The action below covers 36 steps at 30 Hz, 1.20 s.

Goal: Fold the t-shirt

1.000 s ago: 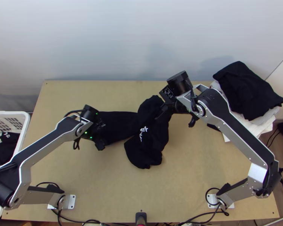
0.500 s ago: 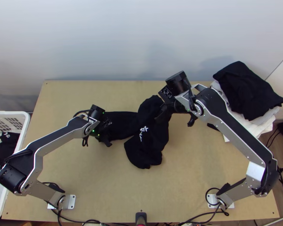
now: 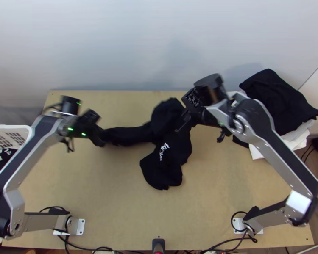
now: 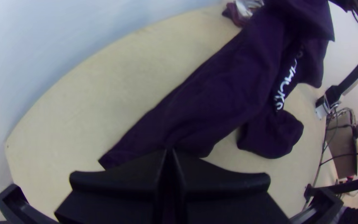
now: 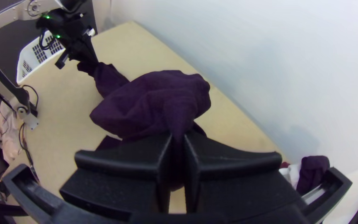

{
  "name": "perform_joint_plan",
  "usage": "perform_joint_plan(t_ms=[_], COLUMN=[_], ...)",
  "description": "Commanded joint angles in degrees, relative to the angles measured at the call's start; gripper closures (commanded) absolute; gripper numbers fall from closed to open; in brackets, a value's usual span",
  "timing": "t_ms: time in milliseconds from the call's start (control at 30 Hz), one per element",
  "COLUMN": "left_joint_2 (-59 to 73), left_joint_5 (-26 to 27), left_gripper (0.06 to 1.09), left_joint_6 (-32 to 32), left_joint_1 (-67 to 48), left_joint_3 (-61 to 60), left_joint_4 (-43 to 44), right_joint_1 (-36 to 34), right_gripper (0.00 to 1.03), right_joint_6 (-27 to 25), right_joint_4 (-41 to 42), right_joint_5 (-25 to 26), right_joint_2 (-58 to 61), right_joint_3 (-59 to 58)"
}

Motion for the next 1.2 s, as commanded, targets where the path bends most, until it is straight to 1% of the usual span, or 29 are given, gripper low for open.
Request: perform_joint_plan(t_ms=[0, 100, 233, 267, 300, 433, 533, 667, 800, 833, 900, 1000, 1167], left_joint_2=[-5.5, -6.3, -9.5, -10.0, -10.3, -11.5, -12.1, -12.7, -12.2, -11.8, -11.1, -10.3, -10.1], left_joint_5=[4.5, 4.9, 5.4, 5.4, 5.4, 5.4, 5.4, 5.4, 5.3, 5.3, 5.3, 5.3, 5.3], left_gripper=[1.05, 1.05, 1.05, 1.05, 1.05, 1.05, 1.05, 1.05, 1.05, 1.05, 1.05, 1.05, 1.05], left_joint_6=[-2.1, -2.8, -3.8, -4.2, -4.4, -5.2, -5.3, -5.0, -4.8, -4.6, -4.2, -3.2, -0.1], left_joint_1=[10.7, 16.4, 20.5, 21.0, 21.6, 22.1, 21.7, 20.2, 18.9, 18.8, 19.5, 21.7, 23.5], left_joint_3=[9.9, 13.2, 13.6, 13.6, 13.5, 12.5, 11.4, 10.9, 11.8, 11.9, 12.4, 11.9, 9.6], left_joint_4=[-6.4, -8.2, -8.5, -8.7, -8.8, -8.7, -8.7, -8.7, -8.4, -8.3, -8.3, -8.3, -8.3], right_joint_1=[2.9, 1.7, 1.1, 1.3, 1.8, 3.7, 5.0, 6.0, 6.0, 6.0, 5.8, 5.8, 7.2], right_gripper=[1.0, 1.0, 1.0, 0.98, 0.93, 0.9, 0.77, 0.54, 0.24, 0.19, 0.16, 0.08, 0.08], right_joint_6=[-0.3, 0.0, 1.1, 1.1, 1.2, 1.0, 1.0, 1.1, 1.7, 1.7, 1.6, 1.3, 1.6], right_joint_4=[-1.1, -1.9, -2.4, -2.8, -3.4, -3.7, -3.8, -5.4, -7.4, -7.6, -7.6, -7.6, -7.0], right_joint_5=[1.6, 1.7, 1.6, 1.5, 1.4, 1.5, 1.4, 1.4, 1.5, 1.5, 1.5, 1.5, 1.4], right_joint_2=[-2.6, -4.1, -7.2, -8.0, -8.8, -12.2, -14.4, -16.0, -16.2, -16.2, -16.1, -14.3, -8.3], right_joint_3=[9.2, 8.3, 4.7, 3.6, 2.1, -5.3, -11.0, -16.9, -21.6, -23.3, -27.1, -31.9, -31.5])
